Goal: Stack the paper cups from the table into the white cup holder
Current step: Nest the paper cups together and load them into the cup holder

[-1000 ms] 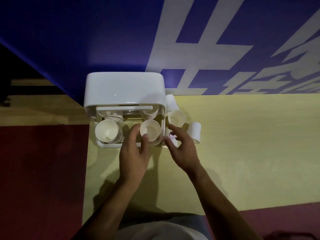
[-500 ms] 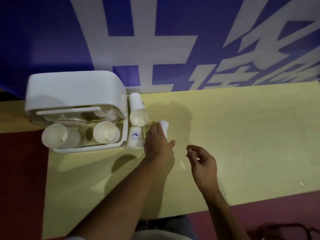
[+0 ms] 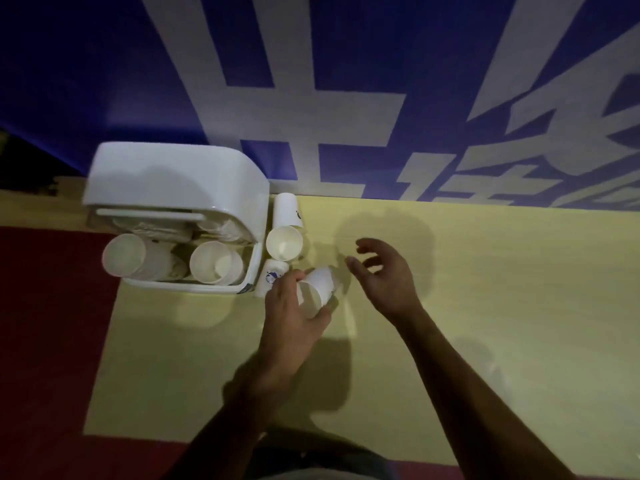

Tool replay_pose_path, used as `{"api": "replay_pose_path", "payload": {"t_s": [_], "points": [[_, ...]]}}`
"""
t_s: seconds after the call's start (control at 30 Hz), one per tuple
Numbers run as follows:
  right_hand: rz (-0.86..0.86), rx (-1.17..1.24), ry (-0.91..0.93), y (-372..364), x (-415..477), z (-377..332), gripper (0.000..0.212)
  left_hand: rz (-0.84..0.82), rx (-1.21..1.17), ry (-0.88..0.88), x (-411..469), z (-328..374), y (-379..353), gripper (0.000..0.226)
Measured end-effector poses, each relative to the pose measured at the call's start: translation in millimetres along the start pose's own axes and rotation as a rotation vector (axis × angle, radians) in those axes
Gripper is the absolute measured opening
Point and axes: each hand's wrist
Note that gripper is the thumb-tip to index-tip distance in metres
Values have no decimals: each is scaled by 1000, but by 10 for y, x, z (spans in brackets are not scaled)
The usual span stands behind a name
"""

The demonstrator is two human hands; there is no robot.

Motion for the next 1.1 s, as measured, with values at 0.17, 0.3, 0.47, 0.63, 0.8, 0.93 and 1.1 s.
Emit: {"api": "replay_pose_path", "payload": {"t_s": [0.17,0.3,0.47,0.63,0.8,0.93,1.1], "points": [[-354,-383,200,-592,744,-331,91,185,-3,-52,-370,-159,231,68],[-436,-510,202,-857,970,-275,106,126,-120,80,-456,-286,403,63],[-382,-541,226,-952,1021,-217,99,204,-103,54,-593,-376,477,66],[-237,-446,280,-826,761,-195,90,191,-85,17,-603,-436,599,65],[-15,-242,276,-529,241,-215,77,178,-181,-7,-568,-461,868,65],[116,-83,247,-539,-205,-444,73,113,-167,-66,-516,-561,1196,64],[144,27,296,-936,-539,-886,66,80,-120,-132,-467,-787,1567,64]]}}
Point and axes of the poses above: each hand's wrist, its own x-axis towards the middle knuckle, its own y-axis out of the back of the hand, z = x × y, and after that the axes turned 10 degrees about -z, right-handed
